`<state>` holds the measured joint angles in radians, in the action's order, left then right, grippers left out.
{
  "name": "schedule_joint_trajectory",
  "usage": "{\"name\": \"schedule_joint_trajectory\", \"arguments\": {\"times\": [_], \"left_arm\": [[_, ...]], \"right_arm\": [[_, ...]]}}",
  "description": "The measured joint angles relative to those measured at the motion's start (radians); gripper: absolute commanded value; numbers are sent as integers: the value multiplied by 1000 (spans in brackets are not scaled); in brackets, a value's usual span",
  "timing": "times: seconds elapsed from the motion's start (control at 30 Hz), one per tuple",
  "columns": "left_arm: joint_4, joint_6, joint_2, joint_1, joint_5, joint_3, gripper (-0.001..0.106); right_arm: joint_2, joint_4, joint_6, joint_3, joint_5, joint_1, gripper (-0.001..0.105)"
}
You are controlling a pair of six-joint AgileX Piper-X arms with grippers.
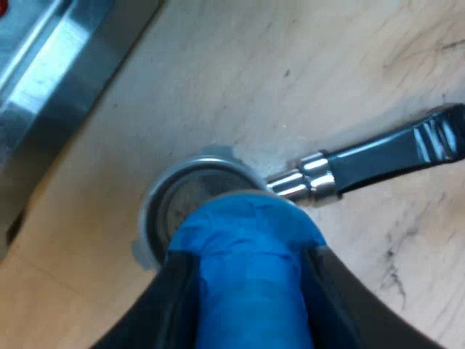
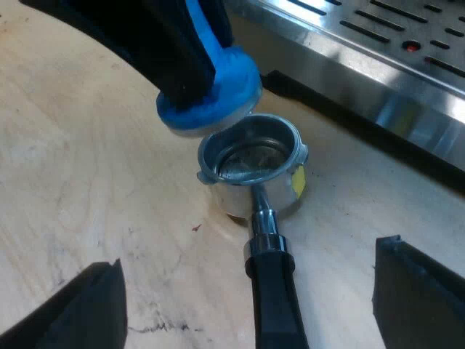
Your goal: Grind coffee beans and then tamp
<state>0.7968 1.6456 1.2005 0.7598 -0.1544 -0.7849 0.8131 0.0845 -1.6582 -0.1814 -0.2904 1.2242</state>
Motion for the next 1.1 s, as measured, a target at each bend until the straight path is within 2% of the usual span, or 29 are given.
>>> {"name": "schedule_joint_trajectory", "arguments": {"times": [0.27,0.57,0.93,1.1], "left_arm": [[-12,0,11,-7,21,0,0],[-14,0,77,-7,21,-2,0],[-54,-5,80,-7,-2,-8,0],[-57,-5,139,-7,0,-10,0]], "right_arm": [[0,0,0,0,0,0,71],[0,0,9,0,2,0,71],[0,0,14,0,8,0,71],[0,0,14,0,8,0,71]]}}
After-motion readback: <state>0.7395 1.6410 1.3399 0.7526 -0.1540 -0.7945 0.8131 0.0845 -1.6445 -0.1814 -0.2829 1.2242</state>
